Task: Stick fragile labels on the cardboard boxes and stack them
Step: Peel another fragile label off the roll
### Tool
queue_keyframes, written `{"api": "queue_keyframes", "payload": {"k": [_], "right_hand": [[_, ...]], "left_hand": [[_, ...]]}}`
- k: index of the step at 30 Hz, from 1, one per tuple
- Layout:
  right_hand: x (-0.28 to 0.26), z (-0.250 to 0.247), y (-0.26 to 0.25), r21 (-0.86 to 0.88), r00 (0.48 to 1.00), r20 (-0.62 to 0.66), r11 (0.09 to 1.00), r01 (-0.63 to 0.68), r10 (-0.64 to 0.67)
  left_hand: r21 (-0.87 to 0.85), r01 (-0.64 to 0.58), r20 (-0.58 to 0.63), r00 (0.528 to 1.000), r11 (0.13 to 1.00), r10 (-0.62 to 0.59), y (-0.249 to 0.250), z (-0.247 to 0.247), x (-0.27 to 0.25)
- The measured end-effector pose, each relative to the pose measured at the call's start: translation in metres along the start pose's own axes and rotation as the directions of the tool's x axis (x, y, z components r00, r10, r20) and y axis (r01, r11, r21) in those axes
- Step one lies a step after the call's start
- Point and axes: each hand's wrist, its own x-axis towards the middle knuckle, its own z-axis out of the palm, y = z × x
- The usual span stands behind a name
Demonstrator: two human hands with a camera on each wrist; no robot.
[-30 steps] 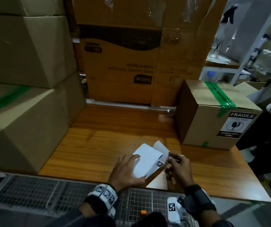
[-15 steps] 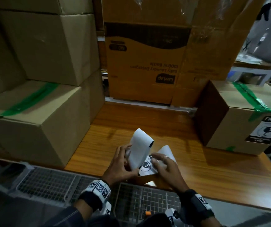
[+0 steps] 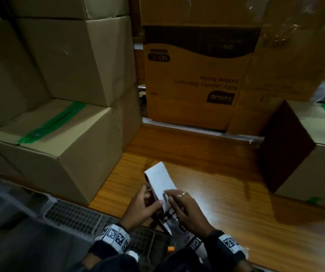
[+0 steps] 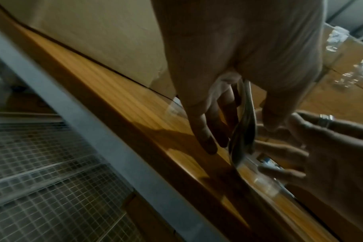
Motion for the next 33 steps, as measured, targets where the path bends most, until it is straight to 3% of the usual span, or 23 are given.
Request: {"api": "queue_keyframes", "payload": {"k": [3,9,11,14,16,19,23,27,30,33], "right_hand": [[0.002,0.007,0.007,-0.021,0.997,0.064,0.999,0.035,-0.034],[0.008,0.023,0.003,-0.277,0.987,0.131,0.953,0.125,-0.091],[0.016,0.033,0.005,-0.375,0.984,0.175,0.921,0.102,-0.038],[0.022,0.047,0.011,-0.493,0.968,0.231,0.87,0.031,0.096],[0.025,0.053,0.016,-0.56,0.966,0.222,0.828,0.011,0.137],[0.028,0.064,0.018,-0.616,0.965,0.155,0.785,-0.073,0.211],[0.043,0.064,0.019,-0.662,0.942,0.1,0.728,-0.179,0.322],[0.062,0.062,0.026,-0.667,0.893,0.105,0.697,-0.264,0.438],[0.072,0.061,0.033,-0.679,0.863,0.088,0.664,-0.314,0.498],[0.078,0.058,0.026,-0.682,0.845,0.098,0.654,-0.328,0.526]], "left_hand": [[-0.044,0.078,-0.071,0.994,0.996,-0.081,-0.009,-0.008,-0.001],[-0.029,0.139,-0.201,0.969,0.99,-0.142,-0.006,-0.022,0.017],[0.021,0.141,-0.208,0.969,0.99,-0.134,-0.003,-0.03,0.028],[0.234,0.105,-0.213,0.975,0.967,-0.054,-0.005,-0.044,0.042],[0.417,0.038,-0.141,0.99,0.908,0.023,-0.008,-0.052,0.047],[0.58,-0.12,0.072,0.993,0.805,0.096,-0.018,-0.063,0.051],[0.713,-0.289,0.291,0.951,0.639,0.105,-0.02,-0.068,0.05],[0.747,-0.407,0.448,0.892,0.526,0.053,-0.034,-0.066,0.046],[0.762,-0.452,0.489,0.871,0.464,0.045,-0.042,-0.064,0.044],[0.766,-0.428,0.454,0.889,0.481,0.068,-0.04,-0.063,0.043]]}}
